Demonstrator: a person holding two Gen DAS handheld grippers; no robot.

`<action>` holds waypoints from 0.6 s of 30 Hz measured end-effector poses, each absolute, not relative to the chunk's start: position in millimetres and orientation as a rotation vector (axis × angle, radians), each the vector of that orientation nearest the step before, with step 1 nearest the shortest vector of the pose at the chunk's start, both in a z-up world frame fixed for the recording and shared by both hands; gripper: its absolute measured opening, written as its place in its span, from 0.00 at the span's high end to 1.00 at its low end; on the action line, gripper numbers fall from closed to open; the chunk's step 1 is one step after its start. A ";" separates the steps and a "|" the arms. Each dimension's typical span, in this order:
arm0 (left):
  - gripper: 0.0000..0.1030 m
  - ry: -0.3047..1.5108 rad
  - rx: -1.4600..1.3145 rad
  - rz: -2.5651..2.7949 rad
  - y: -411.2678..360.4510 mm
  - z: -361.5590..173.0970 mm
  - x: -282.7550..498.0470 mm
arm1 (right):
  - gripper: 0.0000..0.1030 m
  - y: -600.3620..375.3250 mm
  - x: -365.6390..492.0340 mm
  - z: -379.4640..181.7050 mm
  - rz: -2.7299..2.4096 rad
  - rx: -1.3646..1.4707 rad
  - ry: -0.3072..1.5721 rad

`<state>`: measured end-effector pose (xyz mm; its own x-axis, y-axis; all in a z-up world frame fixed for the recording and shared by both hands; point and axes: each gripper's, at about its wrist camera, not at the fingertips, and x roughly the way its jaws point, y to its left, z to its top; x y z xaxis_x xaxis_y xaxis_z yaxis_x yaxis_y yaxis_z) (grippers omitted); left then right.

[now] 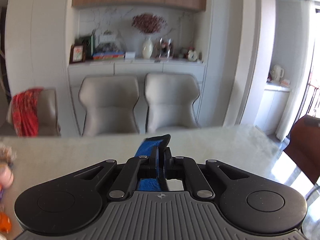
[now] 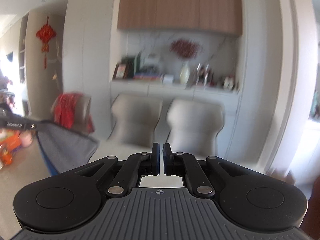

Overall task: Fold towel
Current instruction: 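Lift the towel off the table with both grippers, shaking it out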

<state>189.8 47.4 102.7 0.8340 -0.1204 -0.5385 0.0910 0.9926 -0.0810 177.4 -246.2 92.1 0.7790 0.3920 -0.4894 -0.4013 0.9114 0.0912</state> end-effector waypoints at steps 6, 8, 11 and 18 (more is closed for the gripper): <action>0.97 0.658 -0.131 -0.066 75.7 70.7 174.8 | 0.93 -168.8 177.5 -6.7 0.580 -0.164 0.799; 0.97 0.644 -0.147 -0.059 85.6 76.8 174.0 | 0.92 -148.1 186.0 -26.4 0.624 -0.211 0.837; 0.97 0.610 -0.139 -0.049 96.7 90.2 174.0 | 0.87 -125.4 205.0 -39.9 0.683 -0.139 0.882; 0.96 0.557 -0.138 -0.066 115.8 120.3 186.7 | 0.66 -132.8 271.3 -74.5 0.659 0.418 1.018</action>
<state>186.7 115.8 120.3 0.8472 -0.0998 -0.5219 0.0251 0.9886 -0.1482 271.3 -132.8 -74.5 0.3599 0.6780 -0.6409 -0.3076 0.7348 0.6046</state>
